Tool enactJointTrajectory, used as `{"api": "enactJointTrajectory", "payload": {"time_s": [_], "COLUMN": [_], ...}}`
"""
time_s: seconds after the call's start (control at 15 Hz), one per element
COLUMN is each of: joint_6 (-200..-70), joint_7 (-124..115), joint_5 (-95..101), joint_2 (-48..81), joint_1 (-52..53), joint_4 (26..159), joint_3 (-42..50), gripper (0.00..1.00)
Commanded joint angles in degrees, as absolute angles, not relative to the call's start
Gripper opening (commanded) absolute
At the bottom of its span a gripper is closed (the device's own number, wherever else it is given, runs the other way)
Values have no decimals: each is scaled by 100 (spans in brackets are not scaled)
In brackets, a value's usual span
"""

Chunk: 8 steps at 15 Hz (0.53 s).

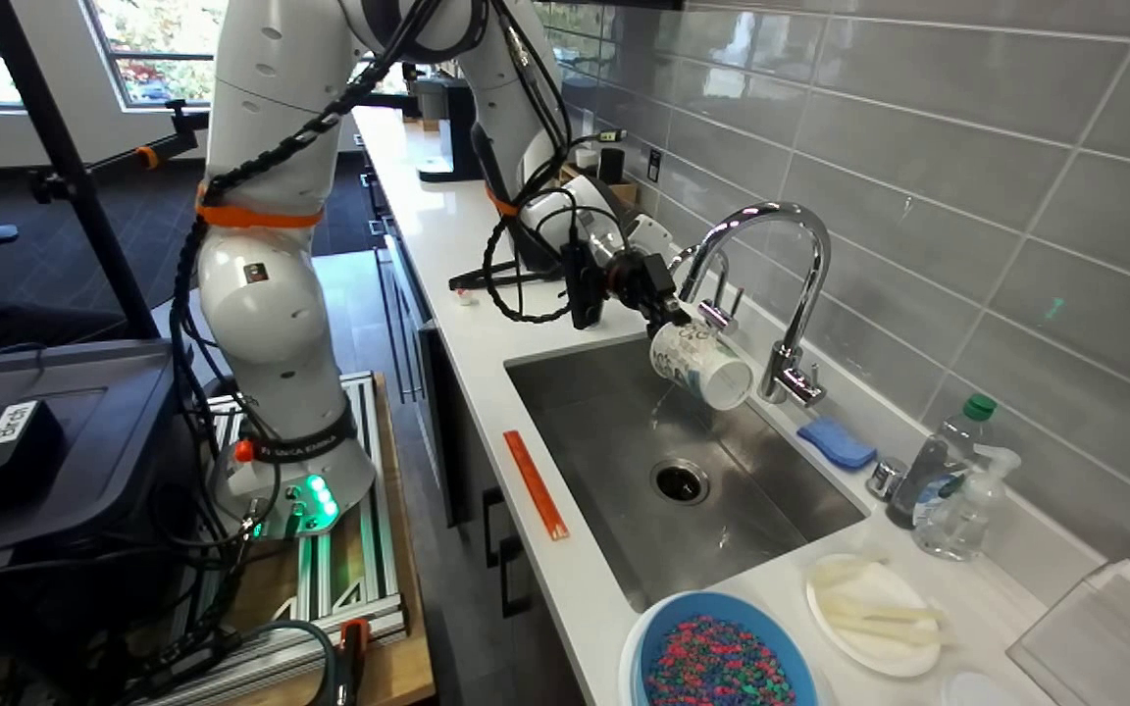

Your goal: Pour the liquid out of the cup in the sink and place it in the cup on the left side of the counter.

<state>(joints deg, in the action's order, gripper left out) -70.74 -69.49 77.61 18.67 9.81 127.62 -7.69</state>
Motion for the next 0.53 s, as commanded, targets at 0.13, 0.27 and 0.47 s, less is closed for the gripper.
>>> {"api": "enactJointTrajectory", "payload": {"time_s": [0.13, 0.27, 0.47], "joint_6": [-6353, -6323, -6317], "joint_7": [-7189, -7187, -7268], "joint_5": [7955, 8037, 8202], "joint_2": [2446, 2467, 2464], "joint_1": [1211, 1170, 1078], "joint_4": [12277, 12255, 12259], "joint_3": [-878, -849, -747], "gripper": [1, 1, 1]}}
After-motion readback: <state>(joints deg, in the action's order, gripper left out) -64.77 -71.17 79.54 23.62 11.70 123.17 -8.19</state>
